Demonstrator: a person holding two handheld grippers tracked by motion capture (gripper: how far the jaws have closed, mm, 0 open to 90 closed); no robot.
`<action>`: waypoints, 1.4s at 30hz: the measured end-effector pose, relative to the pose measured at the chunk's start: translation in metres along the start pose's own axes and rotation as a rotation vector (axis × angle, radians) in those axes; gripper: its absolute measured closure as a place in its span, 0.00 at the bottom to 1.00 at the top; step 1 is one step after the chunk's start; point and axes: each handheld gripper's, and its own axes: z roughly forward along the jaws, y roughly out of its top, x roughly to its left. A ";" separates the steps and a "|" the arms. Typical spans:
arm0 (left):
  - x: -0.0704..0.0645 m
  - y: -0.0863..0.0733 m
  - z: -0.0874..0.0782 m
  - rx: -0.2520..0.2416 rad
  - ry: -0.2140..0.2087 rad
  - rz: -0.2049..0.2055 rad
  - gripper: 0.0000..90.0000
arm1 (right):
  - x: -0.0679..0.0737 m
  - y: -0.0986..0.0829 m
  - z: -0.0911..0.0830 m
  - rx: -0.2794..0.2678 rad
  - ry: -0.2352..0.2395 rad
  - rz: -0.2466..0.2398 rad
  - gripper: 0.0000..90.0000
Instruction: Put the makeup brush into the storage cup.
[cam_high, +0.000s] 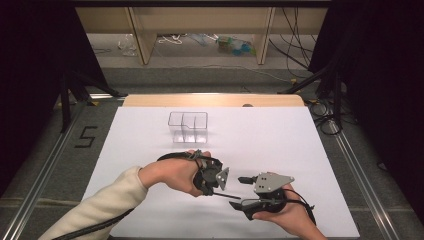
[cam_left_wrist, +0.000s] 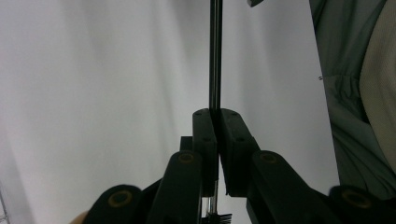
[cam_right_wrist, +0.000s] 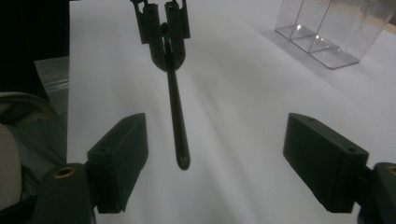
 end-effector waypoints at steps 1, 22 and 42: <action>0.000 0.000 0.000 0.001 -0.001 0.002 0.95 | 0.000 0.000 0.000 0.000 0.002 0.000 0.29; -0.001 0.010 0.002 -0.004 -0.002 0.034 0.95 | 0.005 0.001 0.004 0.019 0.075 -0.046 0.77; -0.001 0.011 0.002 0.001 0.007 0.041 0.95 | 0.007 0.001 0.007 0.026 0.086 -0.072 0.94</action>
